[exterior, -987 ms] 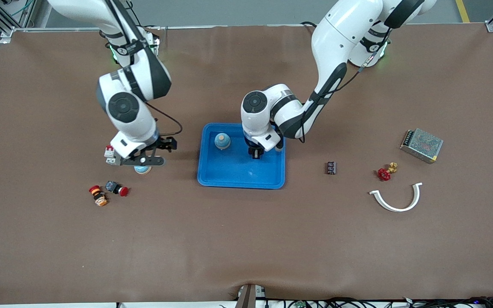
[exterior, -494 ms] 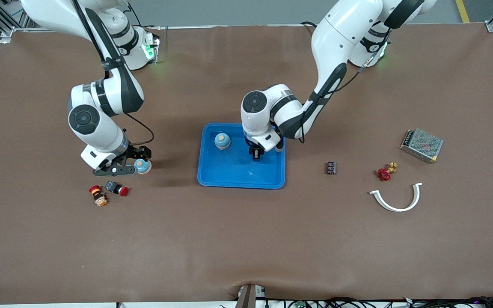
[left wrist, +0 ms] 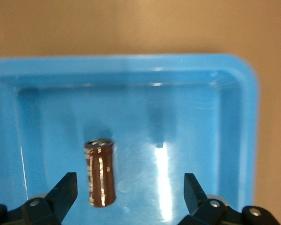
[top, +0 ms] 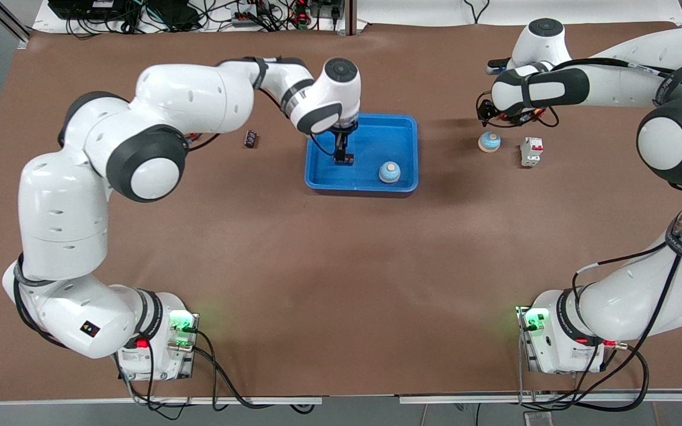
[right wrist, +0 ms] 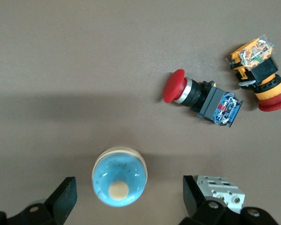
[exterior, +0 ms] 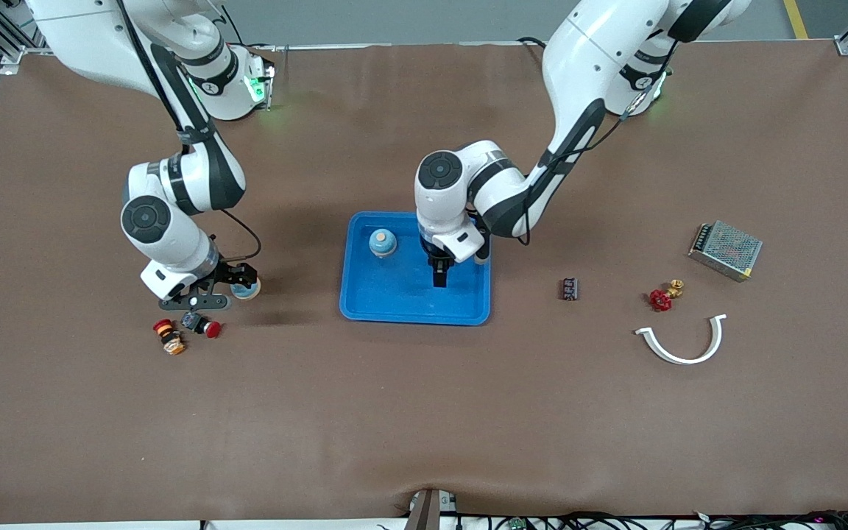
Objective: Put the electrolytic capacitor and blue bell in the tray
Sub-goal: 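Release the capacitor into the tray while the right gripper reaches the second dome, then move the left gripper to the second capacitor while the right gripper grasps the dome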
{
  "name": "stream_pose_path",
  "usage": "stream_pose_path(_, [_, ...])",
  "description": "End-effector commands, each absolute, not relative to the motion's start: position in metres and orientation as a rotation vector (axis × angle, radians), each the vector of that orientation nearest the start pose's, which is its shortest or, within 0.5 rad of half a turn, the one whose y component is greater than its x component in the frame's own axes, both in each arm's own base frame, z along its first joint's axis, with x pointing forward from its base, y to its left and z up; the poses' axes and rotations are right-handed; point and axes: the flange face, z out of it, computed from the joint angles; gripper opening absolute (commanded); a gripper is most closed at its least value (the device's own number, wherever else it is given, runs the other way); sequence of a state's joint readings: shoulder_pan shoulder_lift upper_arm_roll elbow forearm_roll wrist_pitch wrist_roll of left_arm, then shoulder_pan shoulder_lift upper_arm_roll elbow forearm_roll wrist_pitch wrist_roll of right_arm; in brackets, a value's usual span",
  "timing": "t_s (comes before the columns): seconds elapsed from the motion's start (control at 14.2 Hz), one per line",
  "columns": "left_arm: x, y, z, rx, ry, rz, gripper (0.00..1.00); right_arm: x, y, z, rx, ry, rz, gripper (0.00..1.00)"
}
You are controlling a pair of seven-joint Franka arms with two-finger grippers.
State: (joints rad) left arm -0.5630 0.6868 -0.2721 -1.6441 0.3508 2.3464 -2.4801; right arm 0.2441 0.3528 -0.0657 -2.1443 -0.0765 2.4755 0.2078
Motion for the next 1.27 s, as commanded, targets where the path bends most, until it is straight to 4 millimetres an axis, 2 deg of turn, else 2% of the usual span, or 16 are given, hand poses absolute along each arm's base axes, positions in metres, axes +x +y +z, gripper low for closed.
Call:
stream_pose_path(0.0, [0.495,-0.476,0.256,-2.442,-2.016,-0.155,1.0,0.562,0.096,0.224,-3.215,-0.06,-0.002,1.0])
stream_pose_path(0.28, [0.508,-0.443,0.269,-2.585,-1.648,-0.143,1.0,0.56,0.098,0.218,-3.206,-0.039,0.01,1.0])
stream_pose_path(0.42, [0.514,-0.419,0.288,-2.637,-1.493,-0.122,1.0,0.558,0.098,0.215,-3.203,-0.035,0.013,1.0])
stream_pose_path(0.99, [0.563,-0.339,0.331,-2.81,-1.184,-0.054,1.0,0.544,0.101,0.195,-3.193,-0.045,-0.006,1.0])
stream_pose_path(1.06, [0.566,-0.331,0.334,-2.841,-1.087,-0.03,1.0,0.54,0.101,0.192,-3.189,-0.038,0.007,1.0])
stream_pose_path(1.2, [0.57,-0.324,0.334,-2.942,-0.723,-0.02,1.0,0.539,0.104,0.19,-3.175,-0.012,0.011,1.0])
